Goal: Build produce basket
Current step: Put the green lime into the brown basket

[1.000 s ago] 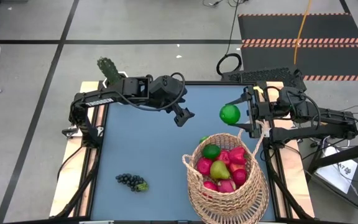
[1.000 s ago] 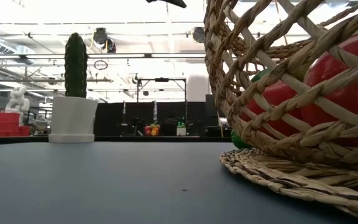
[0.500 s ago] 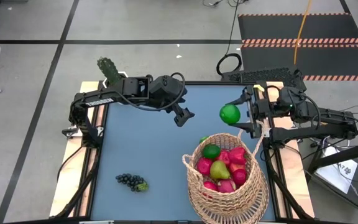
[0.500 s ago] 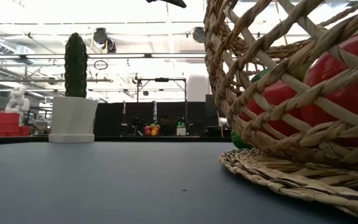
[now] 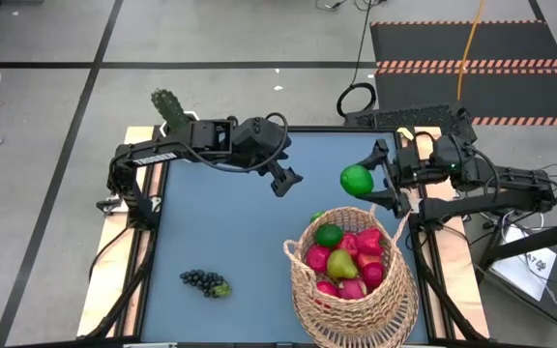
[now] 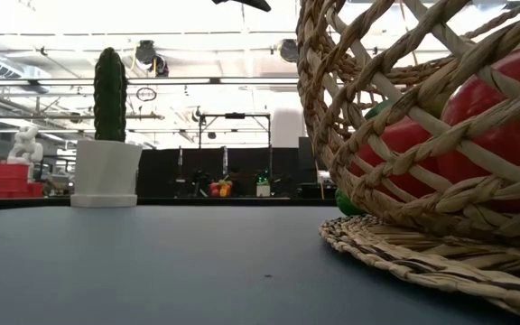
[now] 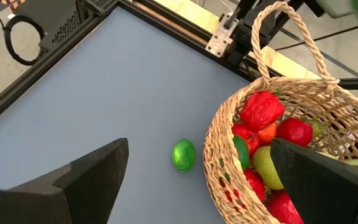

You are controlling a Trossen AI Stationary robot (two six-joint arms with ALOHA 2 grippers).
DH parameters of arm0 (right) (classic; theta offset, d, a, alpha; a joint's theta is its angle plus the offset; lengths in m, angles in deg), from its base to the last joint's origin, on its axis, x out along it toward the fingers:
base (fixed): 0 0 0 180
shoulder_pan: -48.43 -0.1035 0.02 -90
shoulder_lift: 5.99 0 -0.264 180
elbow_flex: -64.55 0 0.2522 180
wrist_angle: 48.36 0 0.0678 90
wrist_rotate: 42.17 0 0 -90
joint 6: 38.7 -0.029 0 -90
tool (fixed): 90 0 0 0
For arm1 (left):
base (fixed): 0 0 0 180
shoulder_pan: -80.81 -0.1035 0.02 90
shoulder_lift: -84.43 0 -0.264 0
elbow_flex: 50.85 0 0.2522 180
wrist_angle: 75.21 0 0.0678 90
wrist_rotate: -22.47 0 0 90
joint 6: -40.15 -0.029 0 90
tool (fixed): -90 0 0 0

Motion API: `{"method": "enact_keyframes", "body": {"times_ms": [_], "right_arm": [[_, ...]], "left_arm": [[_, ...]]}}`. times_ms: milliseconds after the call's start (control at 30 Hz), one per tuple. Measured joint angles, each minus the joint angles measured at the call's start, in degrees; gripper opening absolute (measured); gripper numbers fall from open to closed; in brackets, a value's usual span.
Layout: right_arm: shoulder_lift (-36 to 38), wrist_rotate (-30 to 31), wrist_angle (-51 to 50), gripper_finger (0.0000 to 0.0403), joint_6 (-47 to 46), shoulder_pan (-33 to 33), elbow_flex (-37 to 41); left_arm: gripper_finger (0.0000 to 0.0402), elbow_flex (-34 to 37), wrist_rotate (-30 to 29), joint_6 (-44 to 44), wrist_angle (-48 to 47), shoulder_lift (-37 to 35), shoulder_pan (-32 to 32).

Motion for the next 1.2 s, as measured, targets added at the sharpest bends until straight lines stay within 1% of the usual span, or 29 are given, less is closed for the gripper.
{"method": "enact_keyframes", "body": {"times_ms": [133, 333, 433, 667, 767, 1000, 1100, 1200], "right_arm": [[-2.51, 1.6, -4.35, 0.032, -2.73, -3.11, -4.44], [-7.6, 4.63, -19.77, 0.032, -7.29, -7.28, -14.75], [-10.55, 4.72, -26.33, 0.032, -9.53, -9.06, -19.43], [-17.19, 4.81, -36.63, 0.032, -14.36, -12.86, -27.22], [-20.0, 5.79, -42.75, 0.032, -17.58, -13.82, -30.76], [-26.21, 5.62, -59.51, 0.032, -23.57, -14.49, -39.77], [-28.4, 5.41, -63.56, 0.032, -26.15, -14.49, -41.58], [-30.28, 2.71, -65.4, 0.032, -27.9, -14.47, -41.61]], "left_arm": [[0.039, 0.0, 0.0, 0.3, 0.01, 0.0, 0.0], [0.039, 0.0, -0.02, 0.28, -0.01, 0.01, 0.0], [0.039, 0.0, -0.02, 0.25, -0.01, 0.02, 0.0], [0.039, 0.0, -0.02, -0.4, -0.01, 0.01, 0.0], [0.039, 0.0, -0.02, -0.78, -0.02, 0.02, 0.0], [0.039, 0.0, -0.02, -1.25, -0.03, 0.01, 0.0], [0.039, 0.0, -0.02, -1.51, -0.03, 0.02, 0.0], [0.039, 0.0, -0.02, -1.58, -0.05, 0.02, 0.0]]}}
